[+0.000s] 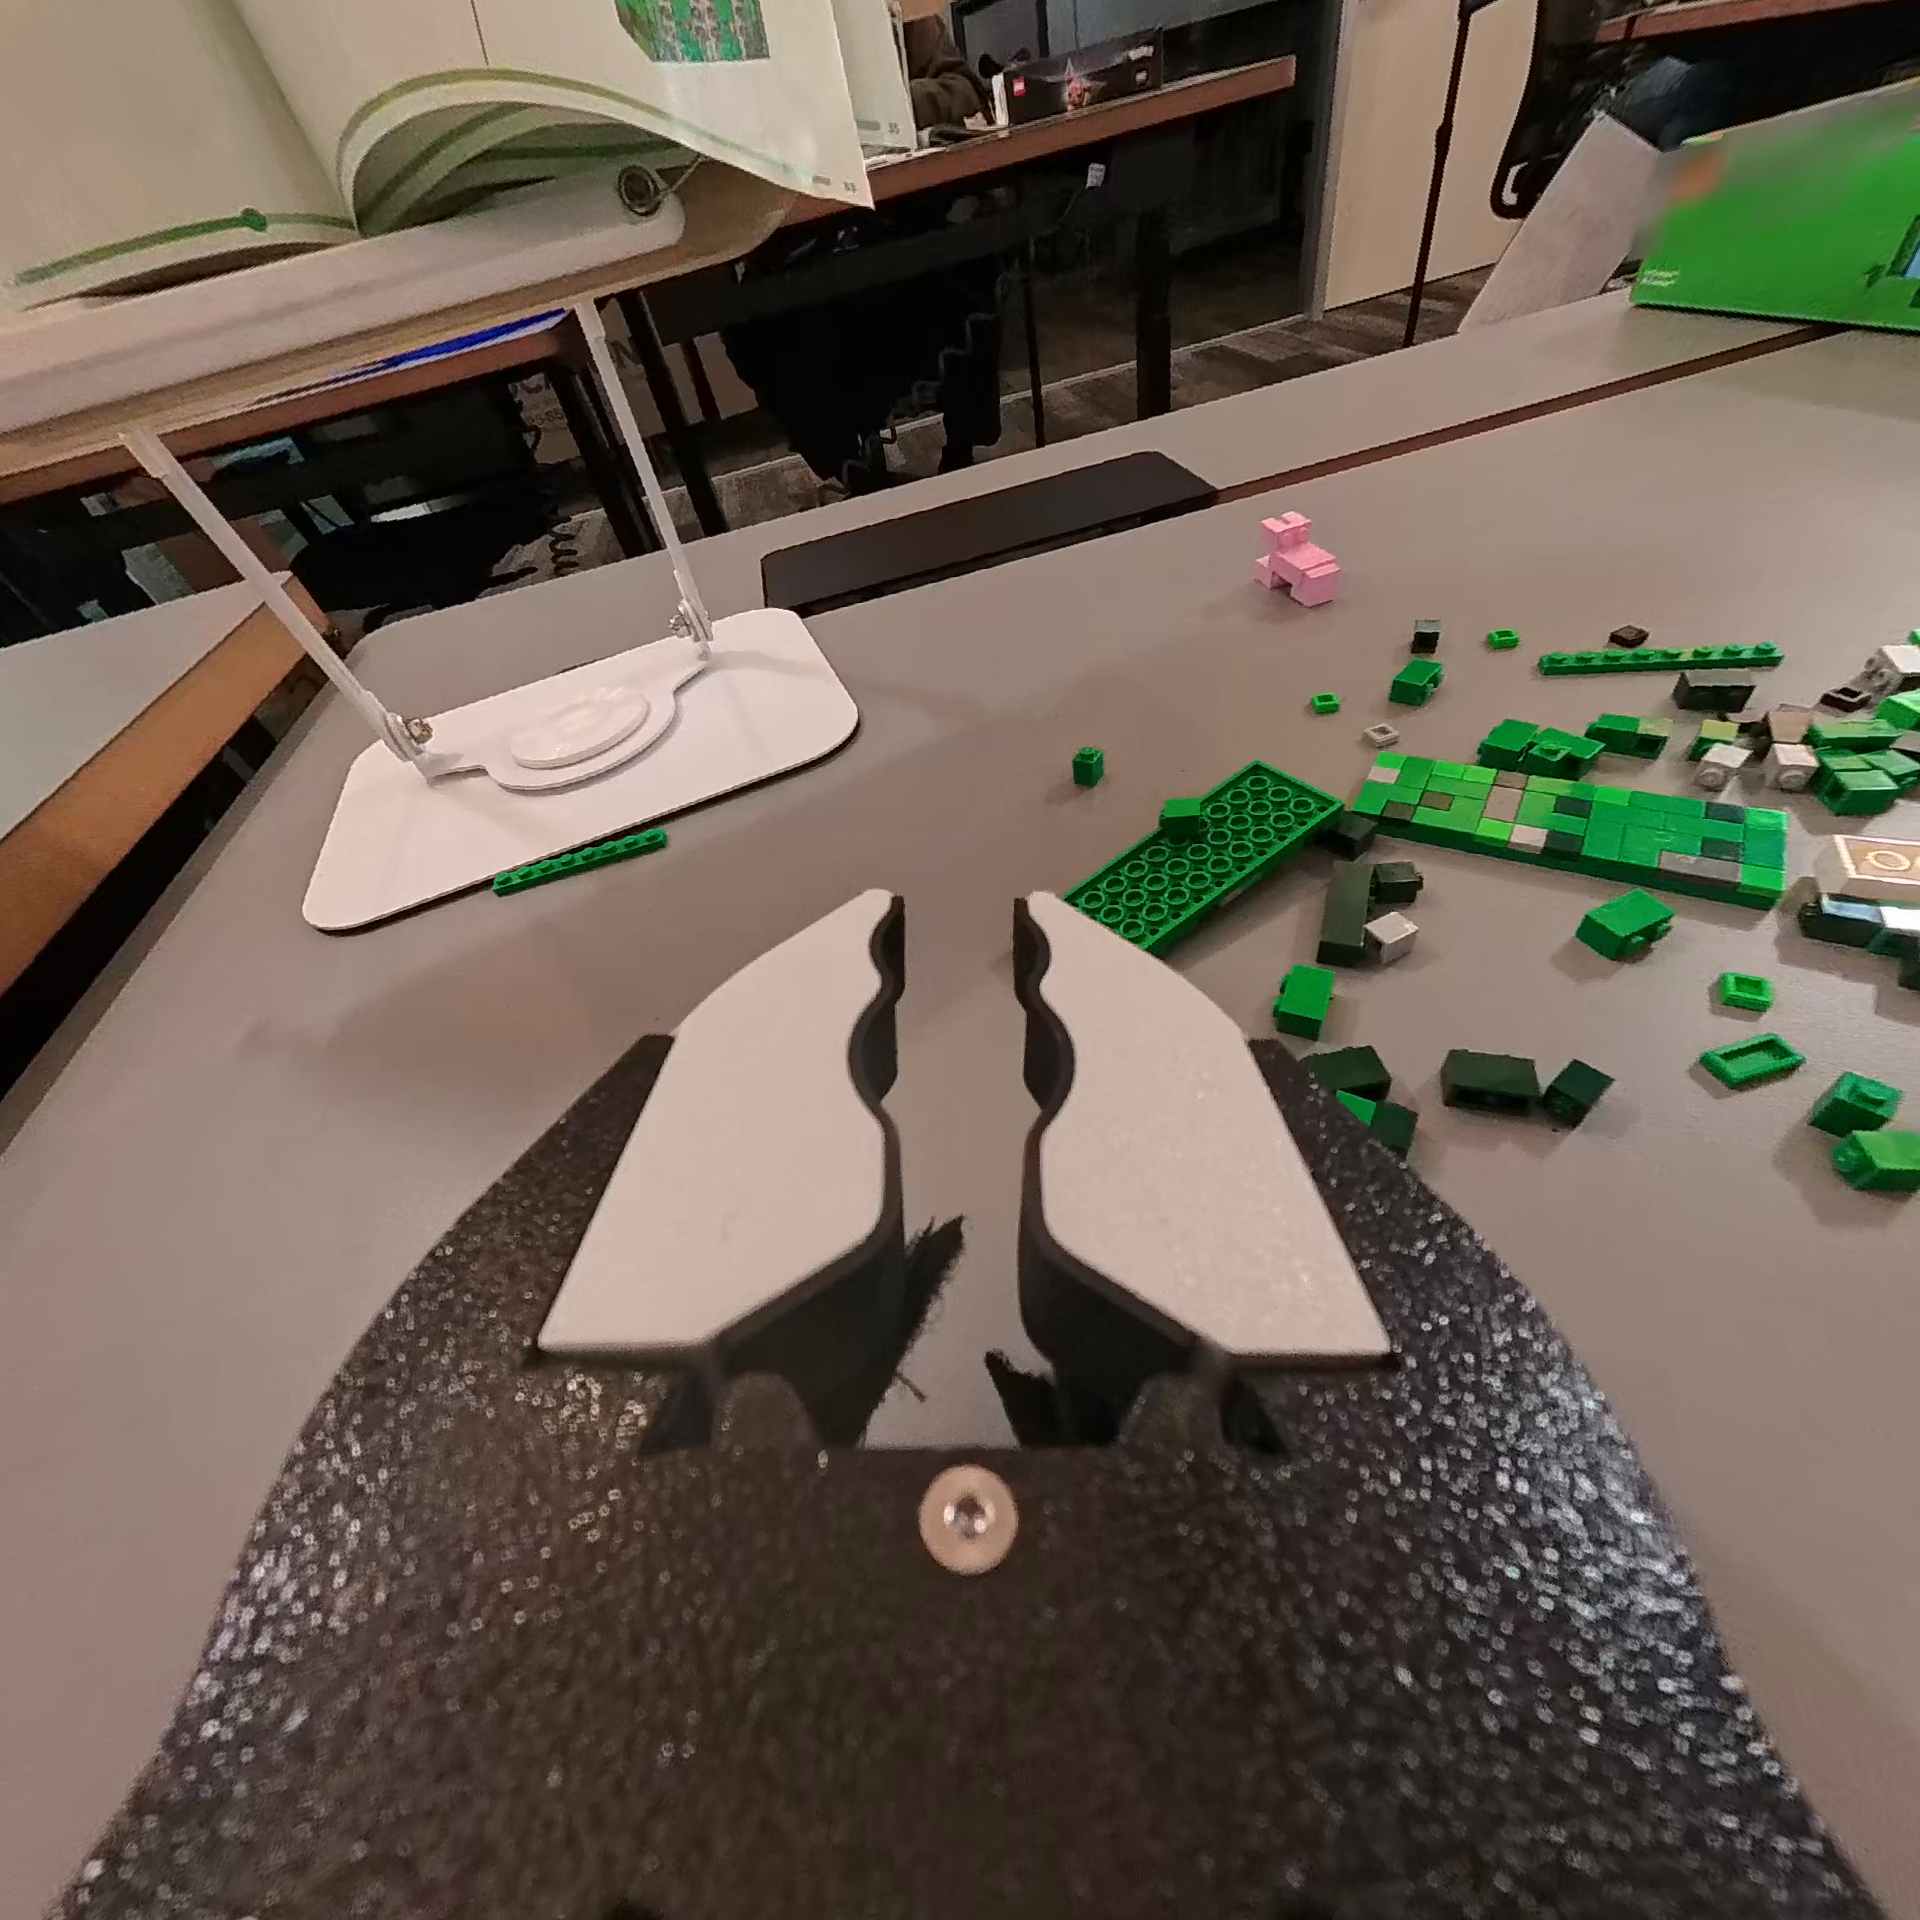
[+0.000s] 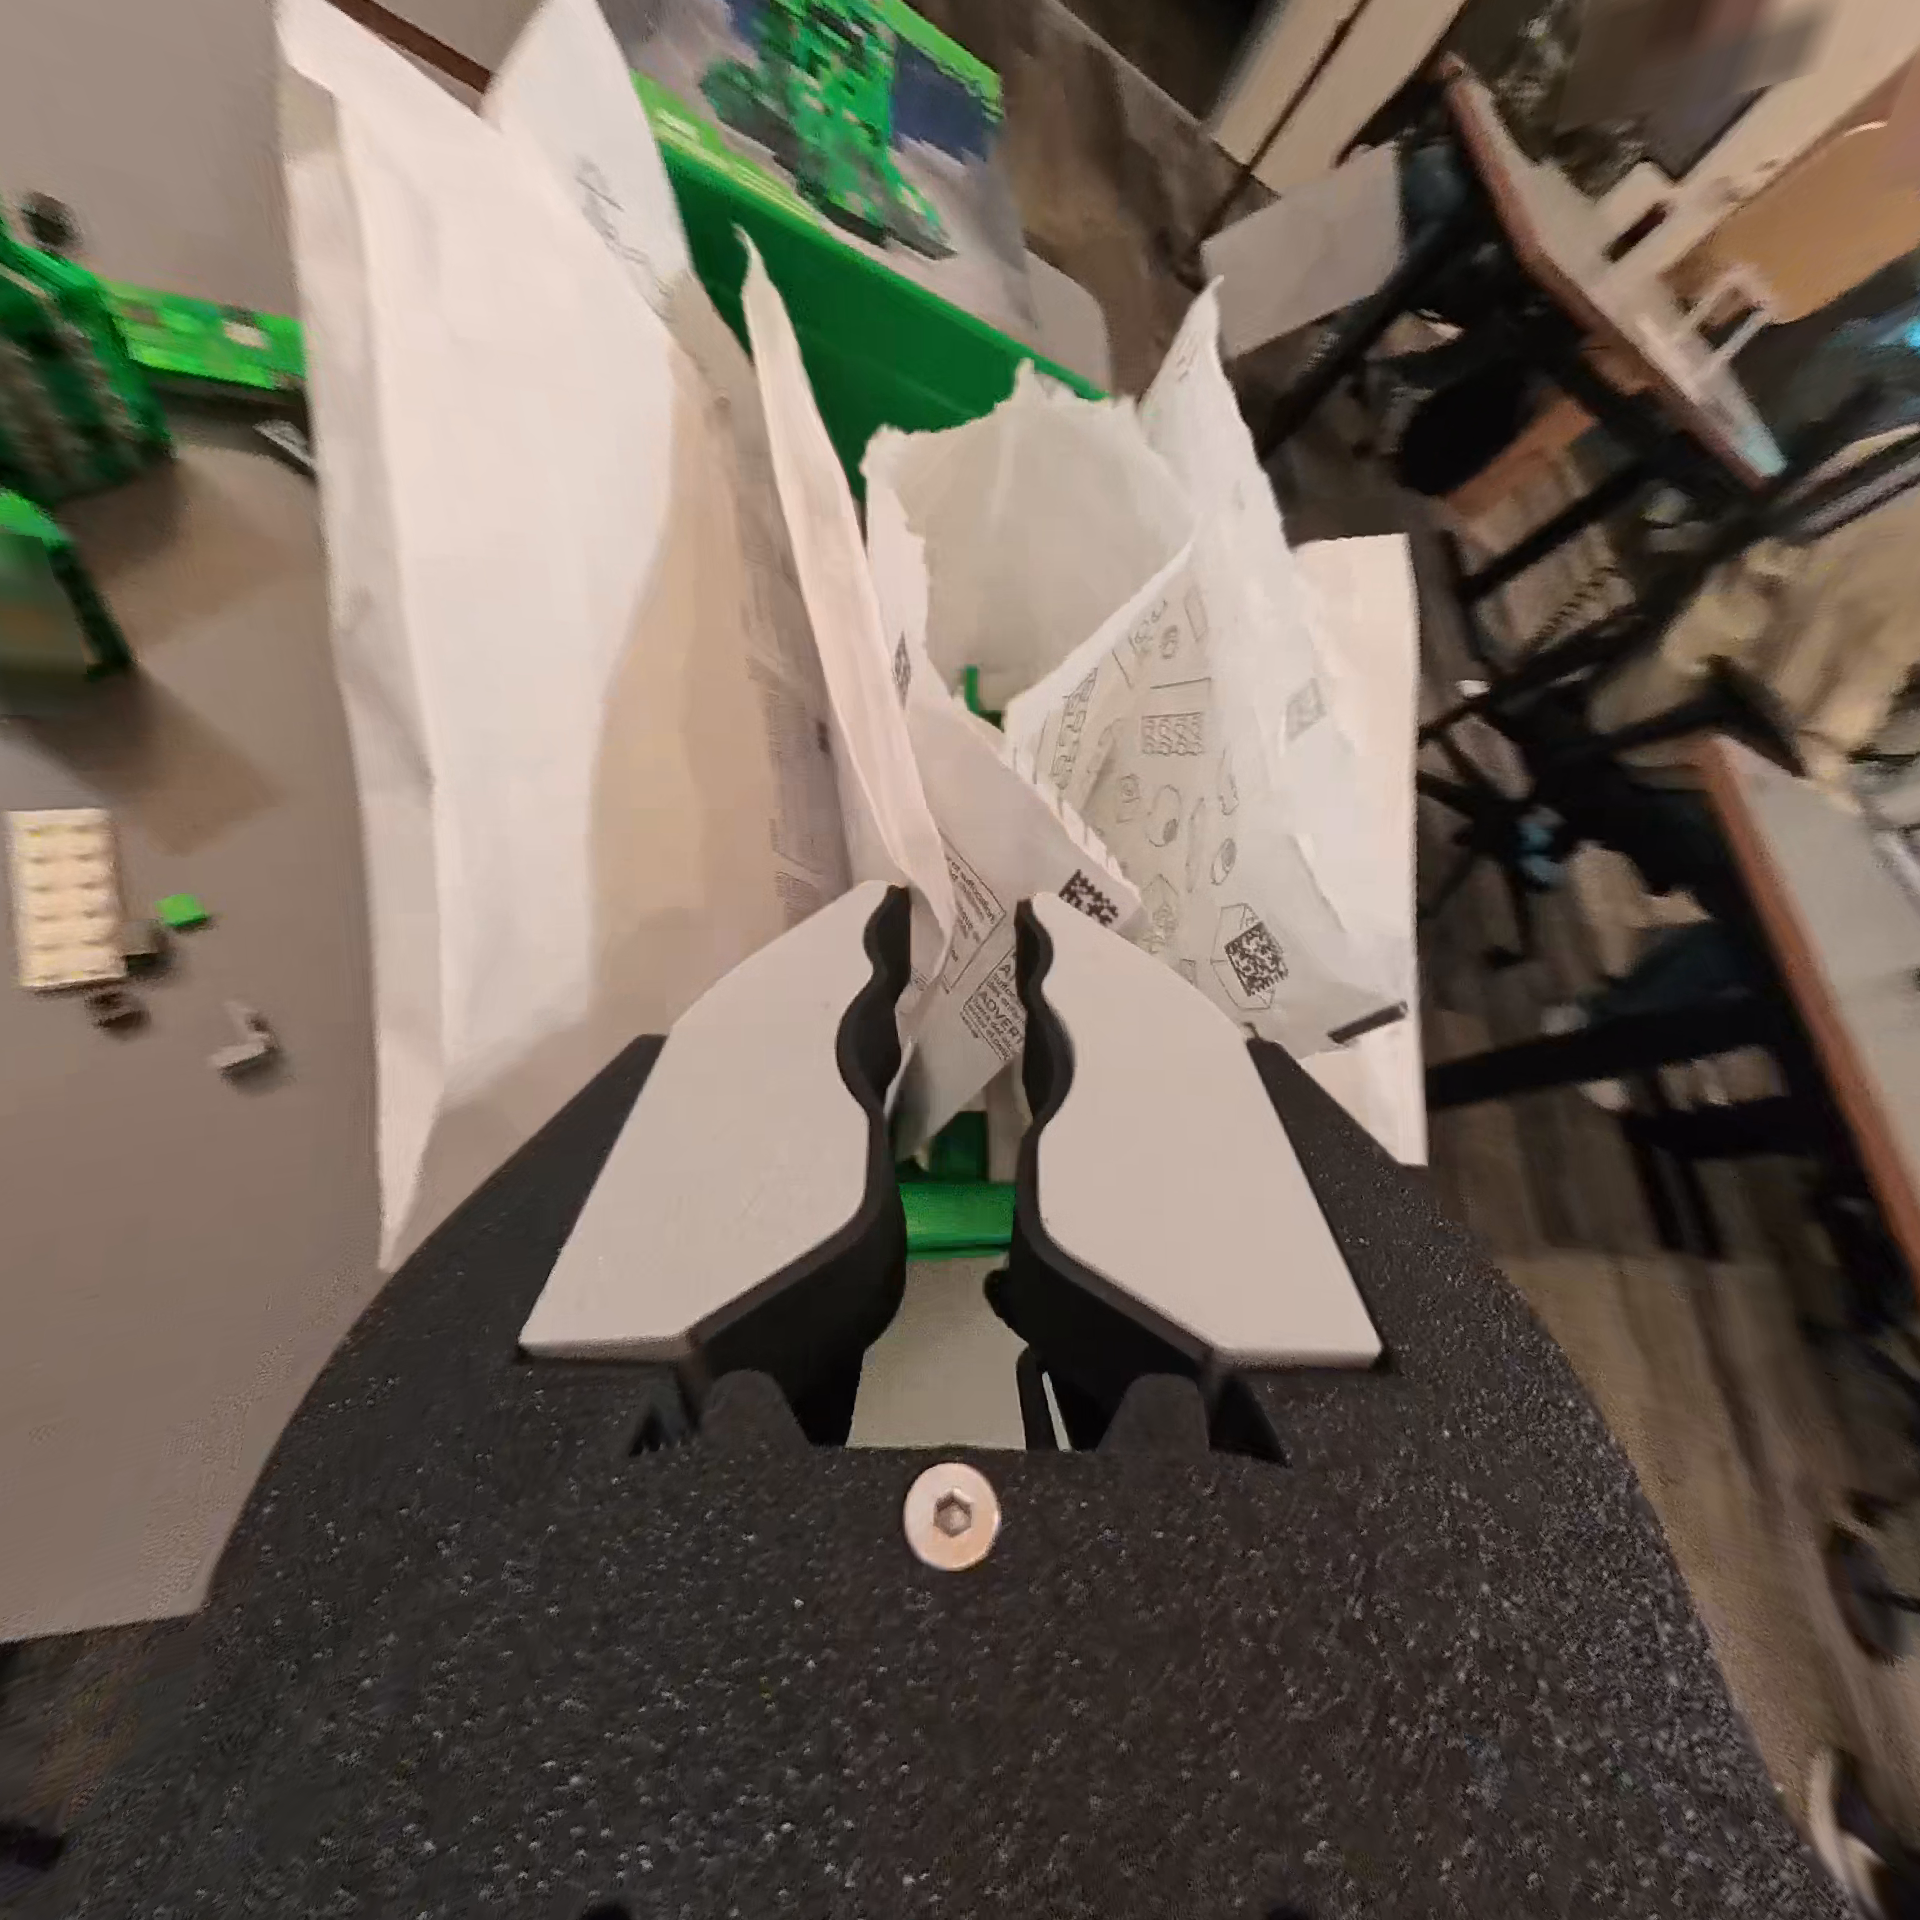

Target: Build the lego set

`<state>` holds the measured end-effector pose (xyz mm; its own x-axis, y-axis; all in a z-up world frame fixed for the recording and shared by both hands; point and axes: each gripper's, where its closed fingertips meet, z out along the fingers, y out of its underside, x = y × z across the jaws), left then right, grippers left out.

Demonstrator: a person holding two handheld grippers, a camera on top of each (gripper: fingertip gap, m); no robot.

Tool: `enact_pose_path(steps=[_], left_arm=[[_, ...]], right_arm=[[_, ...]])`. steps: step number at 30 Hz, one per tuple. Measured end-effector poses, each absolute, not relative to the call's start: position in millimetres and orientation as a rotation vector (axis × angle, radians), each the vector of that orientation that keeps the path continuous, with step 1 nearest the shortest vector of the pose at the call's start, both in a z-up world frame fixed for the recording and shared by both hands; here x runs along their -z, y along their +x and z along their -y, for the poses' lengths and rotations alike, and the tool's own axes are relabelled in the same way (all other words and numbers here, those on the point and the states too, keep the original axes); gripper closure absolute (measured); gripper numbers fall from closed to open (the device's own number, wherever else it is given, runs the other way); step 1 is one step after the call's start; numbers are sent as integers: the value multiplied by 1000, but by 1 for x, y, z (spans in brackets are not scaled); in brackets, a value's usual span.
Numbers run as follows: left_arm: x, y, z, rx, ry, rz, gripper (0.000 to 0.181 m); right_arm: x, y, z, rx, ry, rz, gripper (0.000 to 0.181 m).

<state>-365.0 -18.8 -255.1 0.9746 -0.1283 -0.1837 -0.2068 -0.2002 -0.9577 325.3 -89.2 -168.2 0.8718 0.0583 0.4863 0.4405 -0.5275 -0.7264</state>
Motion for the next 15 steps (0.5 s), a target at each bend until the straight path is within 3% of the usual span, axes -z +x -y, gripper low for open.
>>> enact_pose_path(steps=[8,11,15], left_arm=[[256,-365,18,-71,-1782,-252,162],[256,-364,18,-72,-1784,-254,163],[257,-364,18,-78,-1786,-259,163]], right_arm=[[197,319,88,366,-2153,456,163],[196,319,86,330,-2115,448,178],[171,325,87,302,-1987,347,181]])
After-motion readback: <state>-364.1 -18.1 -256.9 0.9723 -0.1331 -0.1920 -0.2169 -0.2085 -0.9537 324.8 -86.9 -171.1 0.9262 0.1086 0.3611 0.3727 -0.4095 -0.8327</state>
